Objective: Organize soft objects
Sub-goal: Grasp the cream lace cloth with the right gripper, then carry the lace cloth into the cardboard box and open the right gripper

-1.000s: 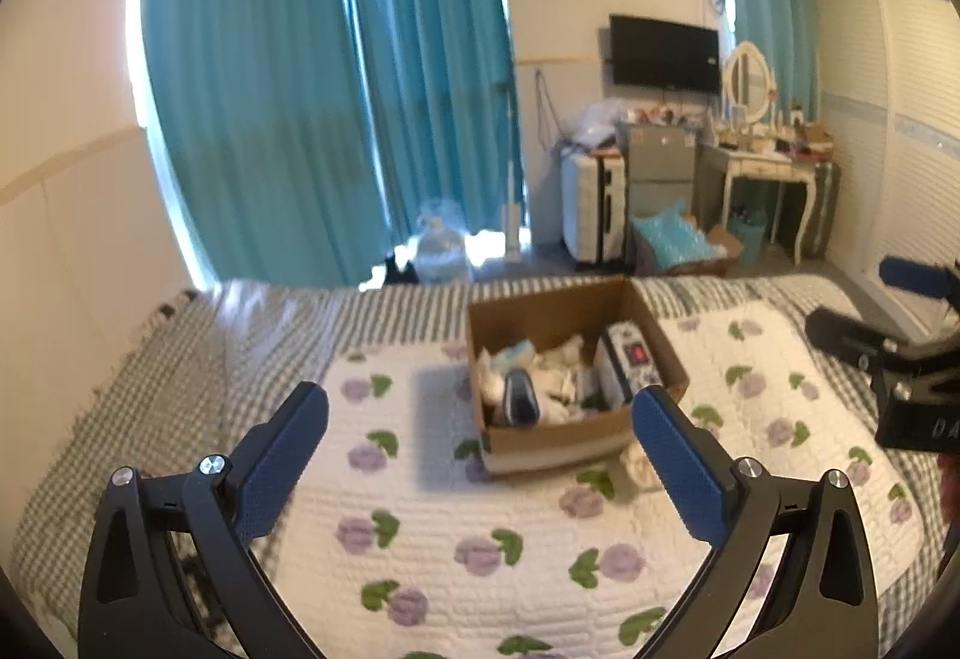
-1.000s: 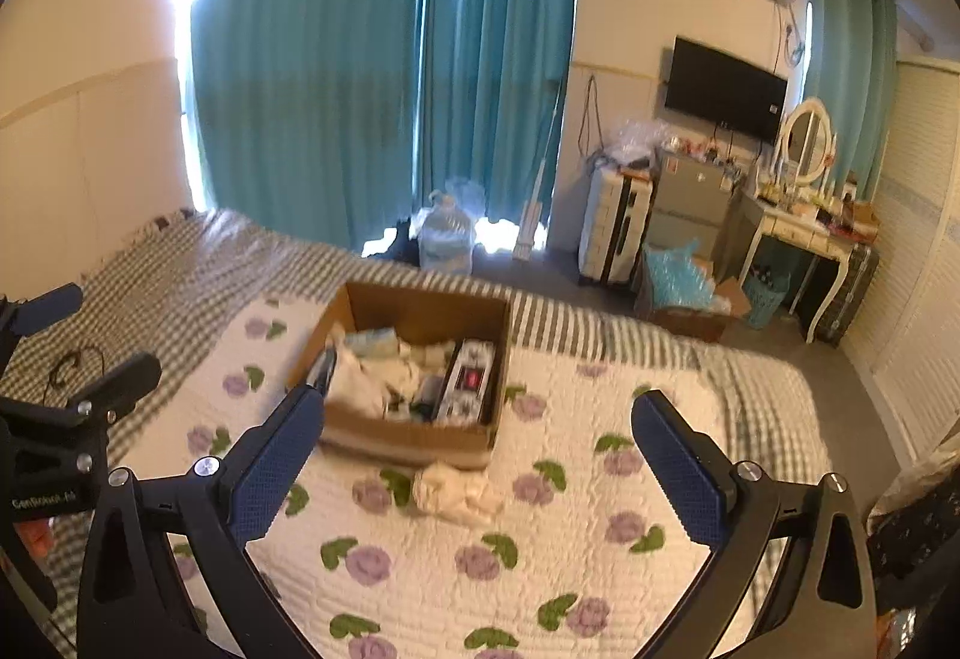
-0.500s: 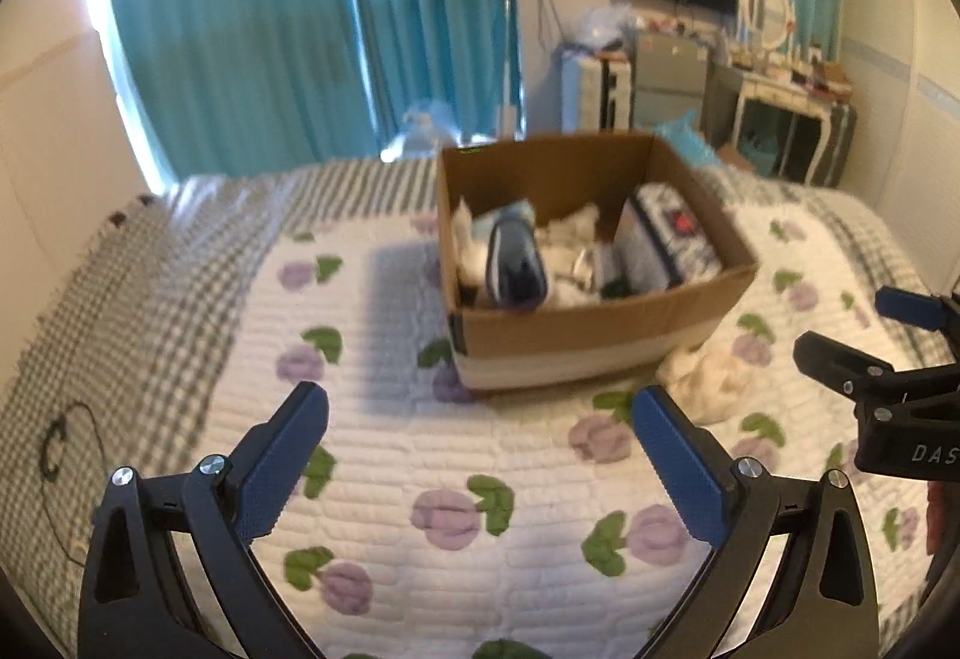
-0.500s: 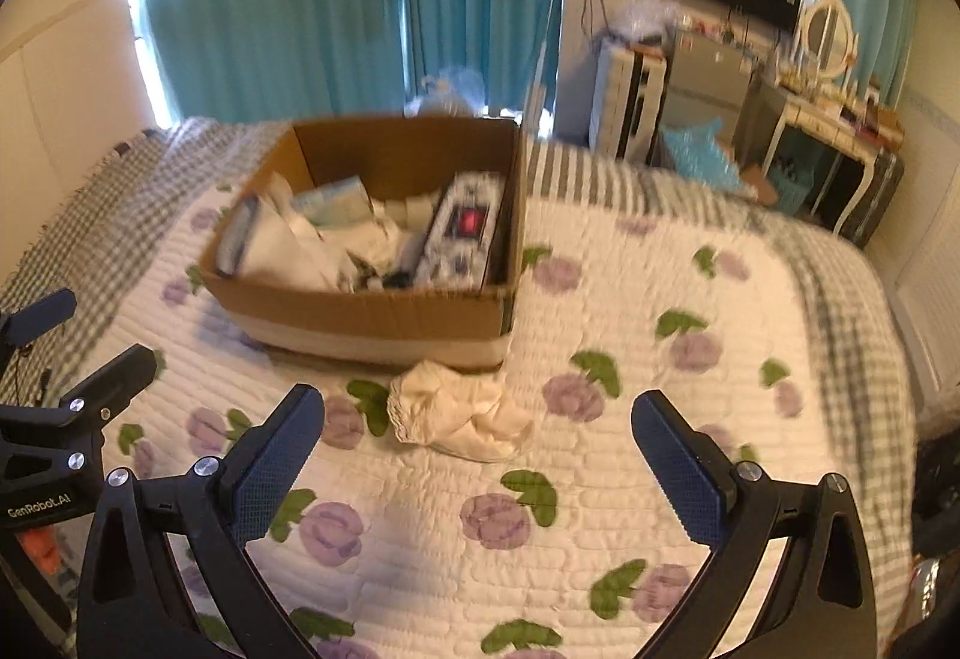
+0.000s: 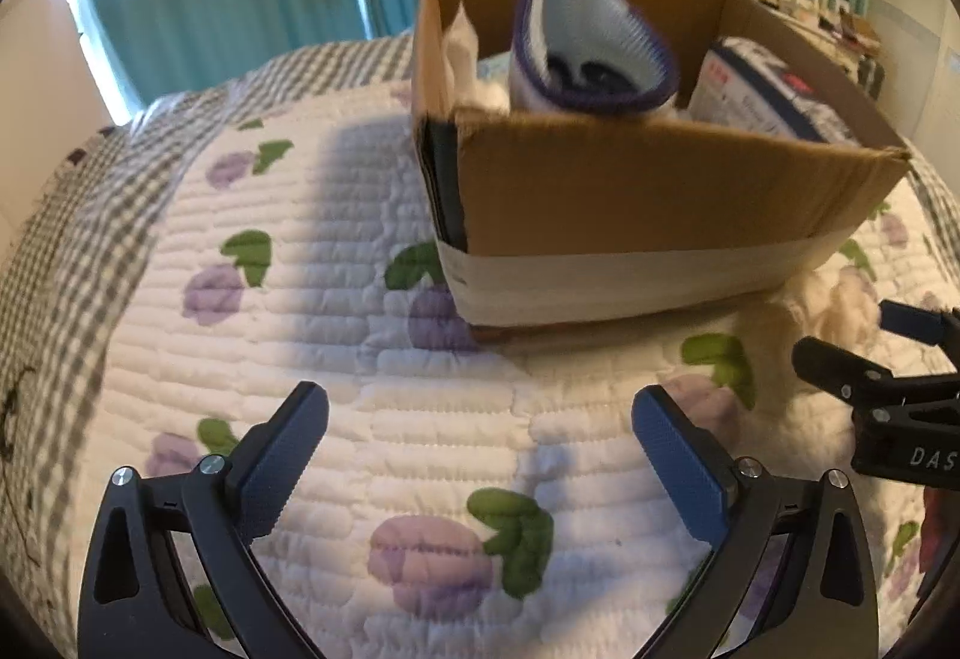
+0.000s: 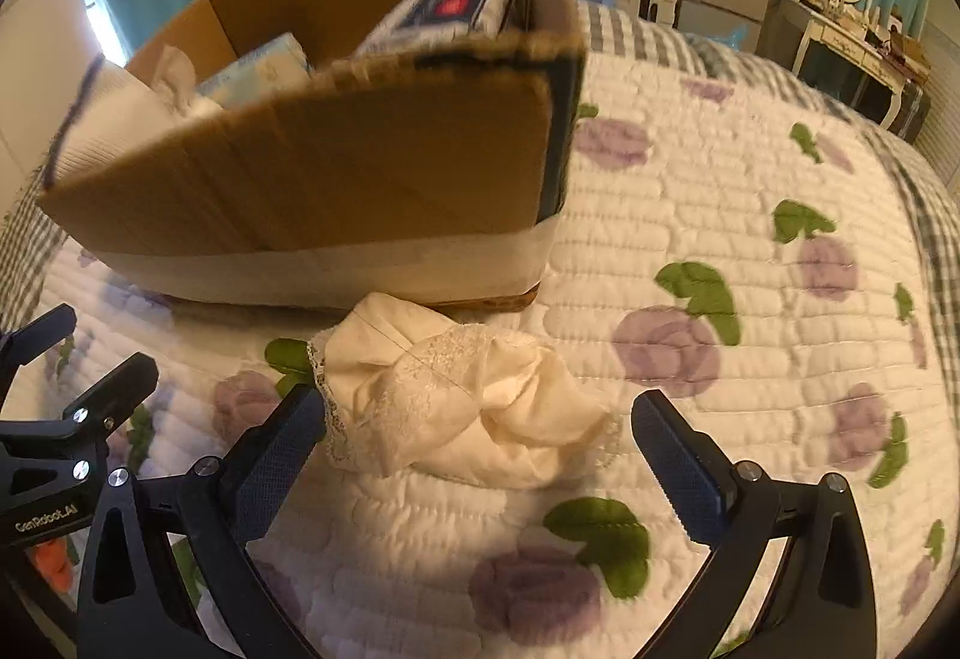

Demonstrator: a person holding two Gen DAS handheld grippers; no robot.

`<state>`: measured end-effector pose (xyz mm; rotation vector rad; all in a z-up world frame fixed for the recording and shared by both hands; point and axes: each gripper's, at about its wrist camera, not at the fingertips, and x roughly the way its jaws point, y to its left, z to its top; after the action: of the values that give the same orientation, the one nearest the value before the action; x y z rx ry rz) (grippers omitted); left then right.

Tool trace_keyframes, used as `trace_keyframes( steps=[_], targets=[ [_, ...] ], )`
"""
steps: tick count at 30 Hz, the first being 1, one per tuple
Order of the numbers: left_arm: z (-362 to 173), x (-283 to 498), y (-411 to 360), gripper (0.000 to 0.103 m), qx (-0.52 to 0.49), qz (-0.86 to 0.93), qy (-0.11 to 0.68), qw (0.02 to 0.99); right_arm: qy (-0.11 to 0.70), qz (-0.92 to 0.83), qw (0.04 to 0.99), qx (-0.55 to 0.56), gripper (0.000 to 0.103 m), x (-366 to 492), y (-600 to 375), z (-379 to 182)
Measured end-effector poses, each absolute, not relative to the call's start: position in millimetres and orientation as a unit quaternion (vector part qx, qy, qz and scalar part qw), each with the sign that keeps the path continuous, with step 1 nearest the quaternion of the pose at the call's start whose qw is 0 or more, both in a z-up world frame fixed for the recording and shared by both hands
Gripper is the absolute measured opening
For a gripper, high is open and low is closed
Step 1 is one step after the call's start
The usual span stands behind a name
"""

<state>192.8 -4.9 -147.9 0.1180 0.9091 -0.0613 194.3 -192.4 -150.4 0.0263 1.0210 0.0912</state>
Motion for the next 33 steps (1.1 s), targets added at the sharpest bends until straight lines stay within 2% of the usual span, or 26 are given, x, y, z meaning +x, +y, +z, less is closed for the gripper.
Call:
trace_keyframes(
  steps=[6, 8, 11, 19, 33],
  targets=[
    [-153.0, 196.5, -7.5, 0.103, 0.052, -0.034, 0.449, 0.891, 0.494, 0.045, 0.868, -0.013, 0.066, 195.4, -187.7, -161.1],
    [-150.2, 192.5, -9.1, 0.103, 0.054, -0.036, 0.447, 0.892, 0.495, 0.049, 0.867, -0.009, 0.045, 192.9, -188.1, -159.2],
    [-144.7, 188.9, -9.9, 0.103, 0.055, -0.037, 0.447, 0.892, 0.492, 0.051, 0.869, -0.016, 0.034, 187.7, -187.6, -148.0],
    [-104.4, 163.6, -2.6, 0.103, 0.054, -0.036, 0.427, 0.902, 0.452, 0.066, 0.889, -0.023, 0.032, 161.9, -182.1, -84.0],
    [7.6, 129.4, 22.5, 0.103, 0.033, -0.029, 0.325, 0.945, 0.354, 0.096, 0.929, -0.045, 0.032, 112.9, -152.5, 49.9]
  ],
)
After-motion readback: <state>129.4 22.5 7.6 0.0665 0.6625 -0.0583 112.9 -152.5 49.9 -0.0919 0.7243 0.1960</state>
